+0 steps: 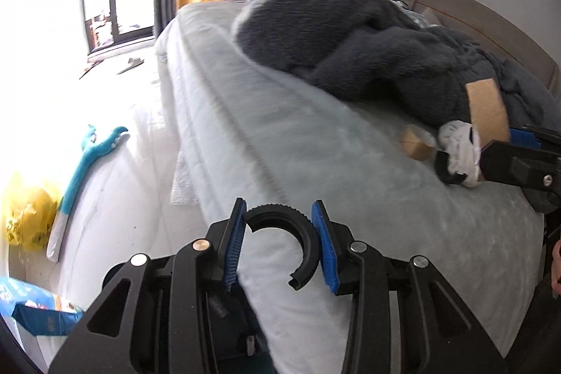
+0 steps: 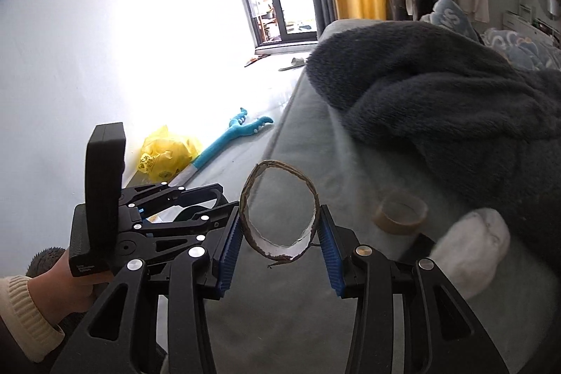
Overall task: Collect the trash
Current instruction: 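Carry the black piece and cardboard core over the black bin with both tools, then open the left tool to drop the black piece into the bin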
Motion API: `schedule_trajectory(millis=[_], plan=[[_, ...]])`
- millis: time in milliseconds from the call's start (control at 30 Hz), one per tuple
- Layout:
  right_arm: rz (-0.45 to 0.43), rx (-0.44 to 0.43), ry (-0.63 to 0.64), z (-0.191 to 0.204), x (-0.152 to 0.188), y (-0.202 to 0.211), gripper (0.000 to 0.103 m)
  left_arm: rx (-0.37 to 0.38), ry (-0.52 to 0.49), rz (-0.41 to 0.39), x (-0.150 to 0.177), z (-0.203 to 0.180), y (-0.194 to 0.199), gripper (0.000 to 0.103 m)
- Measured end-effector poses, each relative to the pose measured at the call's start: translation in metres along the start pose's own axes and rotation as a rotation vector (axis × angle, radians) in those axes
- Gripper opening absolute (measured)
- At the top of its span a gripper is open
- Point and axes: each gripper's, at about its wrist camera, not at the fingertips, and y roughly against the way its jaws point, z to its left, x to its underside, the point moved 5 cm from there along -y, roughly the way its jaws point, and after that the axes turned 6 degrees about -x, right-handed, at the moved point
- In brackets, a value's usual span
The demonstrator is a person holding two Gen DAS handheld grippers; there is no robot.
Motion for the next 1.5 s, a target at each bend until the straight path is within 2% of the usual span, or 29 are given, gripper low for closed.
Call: schedule_trajectory(millis=[533, 800, 1167, 1500], plan=[[0.036, -0.063, 0.066, 0.057, -0.02, -0.04, 0.043, -0.104, 0.133, 0.146, 0.04, 0.083, -0.005, 0.041], [0.098, -0.096, 0.067, 0.082, -0.02, -0.068, 0.043, -0.148, 0.173, 0.238, 0.065, 0.119, -0.011, 0.041], [0.188, -0.119, 0.079, 0.114, -0.008, -0.106, 0.043, -0.146, 0.256, 0.393, 0.104, 0.156, -0.021, 0.041], [0.28, -0.131, 0.076, 0.122, 0.005, -0.143, 0.043, -0.143, 0.272, 0.518, 0.138, 0.177, -0.018, 0.043]])
